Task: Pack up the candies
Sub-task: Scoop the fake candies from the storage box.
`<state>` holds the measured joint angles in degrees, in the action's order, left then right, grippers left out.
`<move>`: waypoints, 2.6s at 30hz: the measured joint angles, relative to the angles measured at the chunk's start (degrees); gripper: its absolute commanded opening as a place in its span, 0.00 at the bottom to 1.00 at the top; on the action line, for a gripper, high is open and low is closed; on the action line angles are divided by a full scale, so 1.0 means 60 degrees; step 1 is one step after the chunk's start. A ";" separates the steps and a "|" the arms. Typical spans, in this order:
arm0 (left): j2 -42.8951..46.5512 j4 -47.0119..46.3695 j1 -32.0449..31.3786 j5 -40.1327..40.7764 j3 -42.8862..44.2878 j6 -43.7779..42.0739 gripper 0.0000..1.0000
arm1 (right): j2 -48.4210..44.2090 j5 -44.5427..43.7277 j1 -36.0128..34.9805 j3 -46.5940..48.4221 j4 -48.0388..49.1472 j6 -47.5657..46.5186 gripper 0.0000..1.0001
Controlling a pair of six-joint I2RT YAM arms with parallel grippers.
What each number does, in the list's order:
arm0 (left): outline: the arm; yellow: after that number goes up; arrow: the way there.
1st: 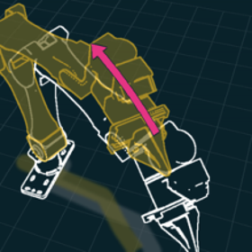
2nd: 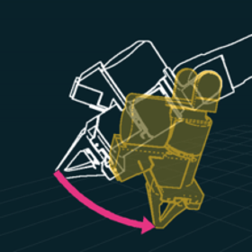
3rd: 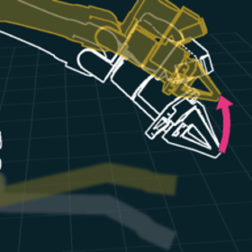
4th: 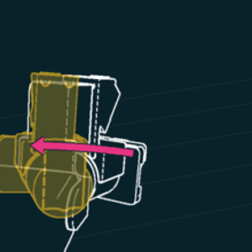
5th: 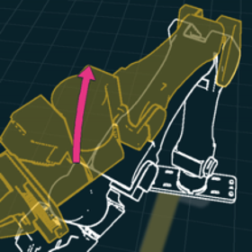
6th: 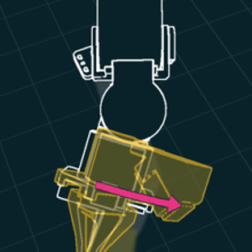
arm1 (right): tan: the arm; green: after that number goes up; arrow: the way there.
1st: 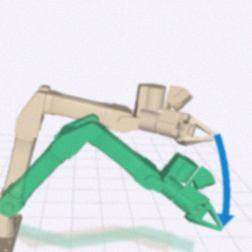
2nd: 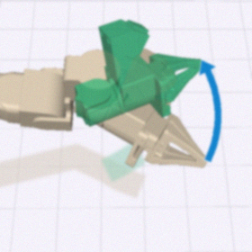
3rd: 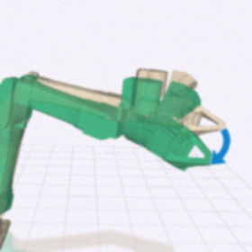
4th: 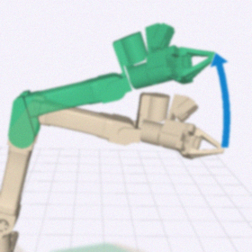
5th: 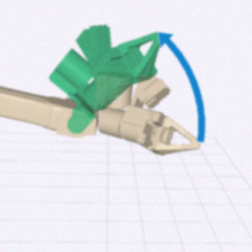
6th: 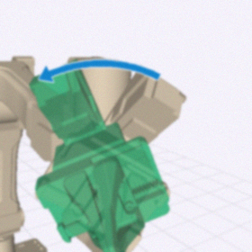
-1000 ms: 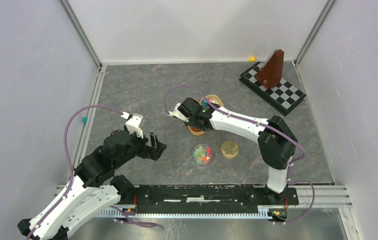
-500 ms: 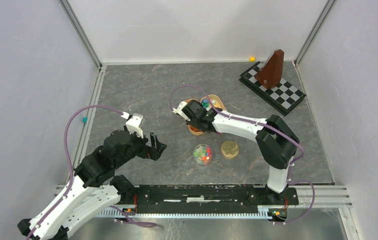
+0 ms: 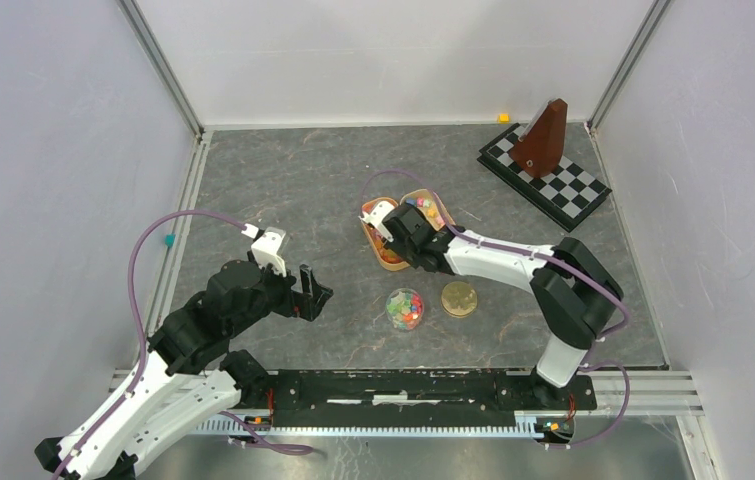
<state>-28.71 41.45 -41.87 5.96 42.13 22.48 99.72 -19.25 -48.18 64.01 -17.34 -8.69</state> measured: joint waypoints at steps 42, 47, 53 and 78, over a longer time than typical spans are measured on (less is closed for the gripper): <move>-0.1446 -0.0415 0.0000 -0.1038 0.0699 0.0004 1.00 | -0.6604 0.3191 0.0302 -0.3679 0.1370 -0.0903 0.00; -0.1876 -0.0437 0.0000 -0.1596 0.1162 0.0004 1.00 | -0.7490 0.4167 0.0302 -0.3938 0.1056 -0.1475 0.00; -0.2350 -0.0659 0.0000 -0.2331 0.1548 0.0007 1.00 | -0.8080 0.5213 0.0302 -0.3960 0.0339 -0.2142 0.00; -0.3147 -0.0936 0.0000 -0.3530 0.1774 0.0007 1.00 | -0.9457 0.7701 0.0193 -0.4065 -0.0696 -0.2885 0.00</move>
<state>-47.59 35.83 -41.87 -15.22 52.77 22.52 42.98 26.96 -47.03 39.62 -21.52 -26.00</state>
